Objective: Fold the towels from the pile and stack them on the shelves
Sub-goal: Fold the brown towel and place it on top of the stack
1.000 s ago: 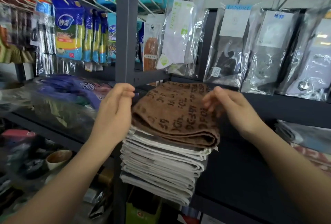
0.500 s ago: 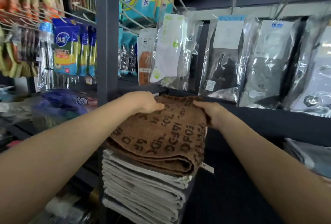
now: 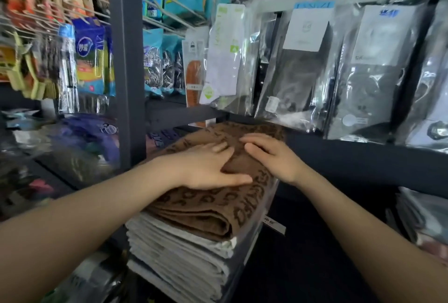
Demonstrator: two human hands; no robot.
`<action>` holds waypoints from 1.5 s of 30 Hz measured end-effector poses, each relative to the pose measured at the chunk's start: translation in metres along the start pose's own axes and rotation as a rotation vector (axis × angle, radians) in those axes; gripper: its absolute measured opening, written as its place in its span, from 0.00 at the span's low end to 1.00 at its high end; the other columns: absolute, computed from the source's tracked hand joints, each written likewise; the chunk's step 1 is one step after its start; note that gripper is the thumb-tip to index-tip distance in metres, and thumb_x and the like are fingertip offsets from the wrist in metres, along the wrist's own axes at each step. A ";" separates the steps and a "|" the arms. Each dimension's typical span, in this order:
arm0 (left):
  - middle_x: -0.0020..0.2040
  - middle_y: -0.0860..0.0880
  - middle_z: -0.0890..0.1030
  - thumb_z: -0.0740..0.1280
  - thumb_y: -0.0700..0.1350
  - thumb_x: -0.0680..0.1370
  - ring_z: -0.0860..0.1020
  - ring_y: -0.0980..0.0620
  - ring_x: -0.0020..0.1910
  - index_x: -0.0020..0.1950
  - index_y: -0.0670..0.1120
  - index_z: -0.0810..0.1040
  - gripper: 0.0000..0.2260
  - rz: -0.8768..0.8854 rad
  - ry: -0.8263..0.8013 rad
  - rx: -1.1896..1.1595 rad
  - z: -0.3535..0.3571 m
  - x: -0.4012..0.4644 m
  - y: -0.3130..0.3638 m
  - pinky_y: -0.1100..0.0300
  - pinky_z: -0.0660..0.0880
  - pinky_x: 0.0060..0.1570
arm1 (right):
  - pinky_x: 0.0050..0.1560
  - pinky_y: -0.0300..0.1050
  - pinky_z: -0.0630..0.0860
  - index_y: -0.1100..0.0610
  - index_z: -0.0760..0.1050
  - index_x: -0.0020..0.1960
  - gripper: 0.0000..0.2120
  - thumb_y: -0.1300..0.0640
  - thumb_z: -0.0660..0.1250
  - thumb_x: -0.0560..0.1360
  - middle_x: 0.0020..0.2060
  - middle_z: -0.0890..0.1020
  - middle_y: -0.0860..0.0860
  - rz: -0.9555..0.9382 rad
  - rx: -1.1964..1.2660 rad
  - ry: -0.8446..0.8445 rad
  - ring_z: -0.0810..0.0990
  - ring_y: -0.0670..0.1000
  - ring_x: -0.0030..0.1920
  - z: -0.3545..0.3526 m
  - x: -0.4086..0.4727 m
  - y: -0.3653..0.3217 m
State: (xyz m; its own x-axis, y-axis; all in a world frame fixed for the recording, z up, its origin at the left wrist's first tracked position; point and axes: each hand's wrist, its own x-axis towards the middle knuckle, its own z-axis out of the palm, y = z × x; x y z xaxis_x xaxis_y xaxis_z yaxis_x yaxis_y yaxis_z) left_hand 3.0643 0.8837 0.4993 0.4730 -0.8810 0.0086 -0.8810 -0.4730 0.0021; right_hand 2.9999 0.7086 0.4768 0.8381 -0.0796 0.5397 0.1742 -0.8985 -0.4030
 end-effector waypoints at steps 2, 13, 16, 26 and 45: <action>0.77 0.47 0.41 0.47 0.73 0.63 0.43 0.49 0.76 0.75 0.53 0.38 0.46 0.003 -0.017 0.043 0.012 -0.009 -0.003 0.54 0.44 0.74 | 0.68 0.34 0.53 0.51 0.69 0.68 0.18 0.50 0.57 0.79 0.67 0.68 0.45 -0.029 0.028 -0.249 0.63 0.42 0.68 0.003 0.009 0.000; 0.77 0.55 0.51 0.39 0.76 0.58 0.49 0.54 0.75 0.75 0.57 0.49 0.48 0.046 0.290 0.026 0.038 -0.025 -0.009 0.55 0.47 0.74 | 0.74 0.50 0.49 0.58 0.51 0.76 0.26 0.47 0.45 0.81 0.76 0.52 0.56 0.470 -0.269 -0.044 0.49 0.55 0.75 0.018 0.002 0.083; 0.76 0.54 0.57 0.43 0.76 0.61 0.55 0.53 0.74 0.75 0.55 0.57 0.47 0.038 0.323 -0.014 0.035 -0.022 -0.013 0.55 0.52 0.73 | 0.70 0.48 0.57 0.61 0.50 0.75 0.28 0.46 0.49 0.81 0.74 0.57 0.59 0.619 0.021 0.131 0.56 0.58 0.73 0.021 -0.019 0.063; 0.66 0.43 0.67 0.55 0.55 0.79 0.65 0.47 0.67 0.67 0.43 0.65 0.22 0.277 1.146 -0.327 0.117 -0.108 0.017 0.58 0.60 0.68 | 0.47 0.43 0.75 0.58 0.70 0.61 0.15 0.52 0.62 0.78 0.50 0.77 0.57 0.960 0.881 0.197 0.77 0.54 0.50 0.049 -0.082 0.032; 0.73 0.33 0.48 0.52 0.68 0.74 0.40 0.40 0.74 0.76 0.47 0.41 0.40 0.000 0.932 -0.183 0.217 -0.075 0.015 0.38 0.47 0.66 | 0.33 0.42 0.72 0.54 0.75 0.43 0.09 0.48 0.68 0.72 0.37 0.80 0.51 1.174 0.674 0.139 0.79 0.50 0.39 0.066 -0.061 0.025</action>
State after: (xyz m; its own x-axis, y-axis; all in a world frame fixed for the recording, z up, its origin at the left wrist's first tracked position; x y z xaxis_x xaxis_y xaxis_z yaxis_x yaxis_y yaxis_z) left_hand 3.0162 0.9408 0.2821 0.3505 -0.4816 0.8032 -0.9052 -0.3944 0.1585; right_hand 2.9875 0.7196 0.3849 0.6147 -0.7232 -0.3149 -0.3493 0.1083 -0.9307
